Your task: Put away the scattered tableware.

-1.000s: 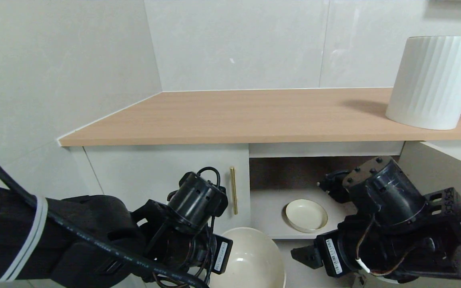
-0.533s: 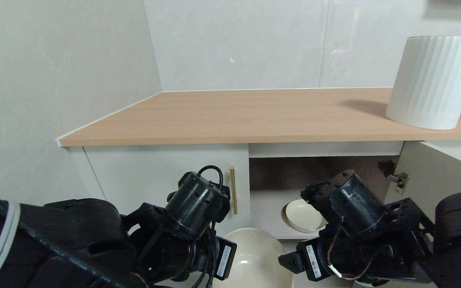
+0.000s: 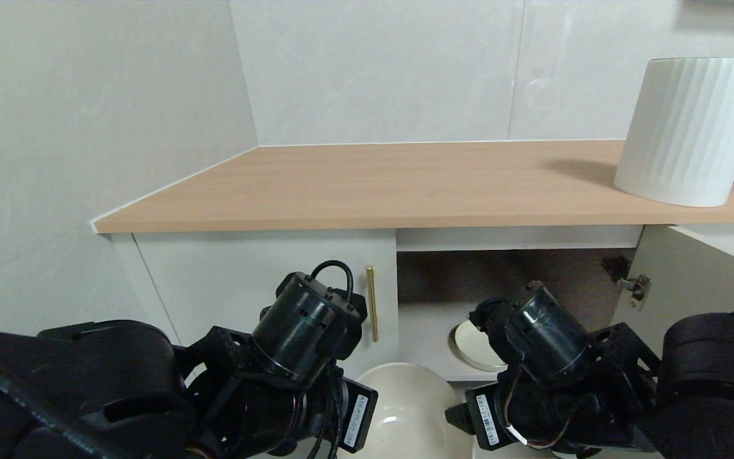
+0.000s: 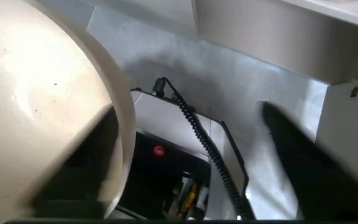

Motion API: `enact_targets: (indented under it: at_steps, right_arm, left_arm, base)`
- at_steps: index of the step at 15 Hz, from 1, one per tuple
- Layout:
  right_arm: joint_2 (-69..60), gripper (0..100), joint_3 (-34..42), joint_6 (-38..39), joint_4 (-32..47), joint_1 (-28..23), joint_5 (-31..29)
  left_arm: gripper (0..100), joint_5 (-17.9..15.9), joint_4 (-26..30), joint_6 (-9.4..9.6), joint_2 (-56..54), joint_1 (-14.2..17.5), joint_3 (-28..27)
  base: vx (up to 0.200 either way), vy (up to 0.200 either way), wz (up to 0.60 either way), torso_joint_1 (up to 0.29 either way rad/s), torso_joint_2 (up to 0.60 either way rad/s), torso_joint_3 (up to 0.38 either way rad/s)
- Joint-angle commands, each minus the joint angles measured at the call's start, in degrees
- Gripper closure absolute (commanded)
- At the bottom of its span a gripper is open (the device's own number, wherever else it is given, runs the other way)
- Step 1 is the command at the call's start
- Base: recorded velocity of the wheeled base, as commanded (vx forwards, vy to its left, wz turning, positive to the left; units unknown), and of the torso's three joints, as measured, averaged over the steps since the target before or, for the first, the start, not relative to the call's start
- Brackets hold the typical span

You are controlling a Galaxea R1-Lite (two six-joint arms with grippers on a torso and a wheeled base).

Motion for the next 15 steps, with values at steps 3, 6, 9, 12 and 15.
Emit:
enact_targets:
  at_steps: [3,6,9,12,15]
  right_arm:
    - [0.1,100,0.1,-0.1,0.2,0.0,-0.2]
    - [0.2,100,0.3,-0.1,0.3,0.0,-0.2]
    - [0.3,100,0.3,-0.1,0.3,0.0,-0.2]
    - [0.3,100,0.3,-0.1,0.3,0.1,-0.2]
    - [0.6,100,0.5,-0.1,0.3,0.0,-0.2]
  left_arm:
    - [100,0.1,0.1,-0.01,0.1,0.0,0.1]
    - [100,0.1,0.0,-0.01,0.1,0.0,0.1]
    - [100,0.1,0.1,-0.01,0.1,0.0,0.1]
    - [0,0.1,0.0,-0.01,-0.1,0.0,0.1]
    - [0,0.1,0.0,-0.01,-0.3,0.0,0.1]
  base:
    - [0.0,0.0,0.0,0.0,0.0,0.0]
    - [0.0,0.0,0.0,0.0,0.0,0.0]
    - [0.0,0.0,0.0,0.0,0.0,0.0]
    - [0.0,0.0,0.0,0.0,0.0,0.0]
    - [0.0,0.0,0.0,0.0,0.0,0.0]
